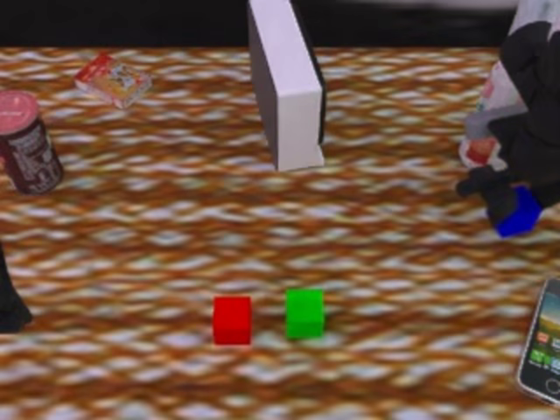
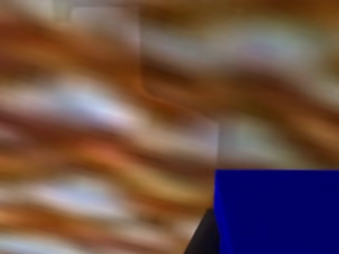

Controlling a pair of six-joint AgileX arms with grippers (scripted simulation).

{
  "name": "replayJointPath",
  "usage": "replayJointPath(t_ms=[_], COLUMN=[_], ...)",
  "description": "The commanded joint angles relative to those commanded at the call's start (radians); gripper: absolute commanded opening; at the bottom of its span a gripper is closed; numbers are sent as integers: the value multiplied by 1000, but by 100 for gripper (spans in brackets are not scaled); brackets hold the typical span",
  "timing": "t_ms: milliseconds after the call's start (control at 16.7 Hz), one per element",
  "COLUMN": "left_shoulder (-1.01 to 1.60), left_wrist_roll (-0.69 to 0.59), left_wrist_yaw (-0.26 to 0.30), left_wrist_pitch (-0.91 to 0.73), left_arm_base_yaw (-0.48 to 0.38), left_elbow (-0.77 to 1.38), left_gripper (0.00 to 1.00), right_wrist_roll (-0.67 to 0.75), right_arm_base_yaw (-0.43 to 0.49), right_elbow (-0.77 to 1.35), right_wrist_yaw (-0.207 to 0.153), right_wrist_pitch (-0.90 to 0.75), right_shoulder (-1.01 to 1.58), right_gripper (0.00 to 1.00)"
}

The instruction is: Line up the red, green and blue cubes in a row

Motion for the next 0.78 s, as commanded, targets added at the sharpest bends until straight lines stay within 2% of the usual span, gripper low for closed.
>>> replayJointPath(t_ms=[180,480,600,780], left_shoulder=[0,0,0,0], left_wrist_roll=[0,0,0,0], left_wrist_yaw=[0,0,0,0], left_wrist_pitch=[0,0,0,0], left_arm_base_yaw=[0,0,0,0], left_elbow=[0,0,0,0], left_gripper=[100,100,100,100], right_wrist_roll=[-1,3,38,165], right_arm_base_yaw=[3,0,27,113], right_elbow=[43,43,36,5], right_wrist_yaw=[0,0,0,0], right_wrist_pitch=[-76,-78,-79,-79], right_shoulder=[-40,-41,-47,-77], right_gripper=[0,0,0,0])
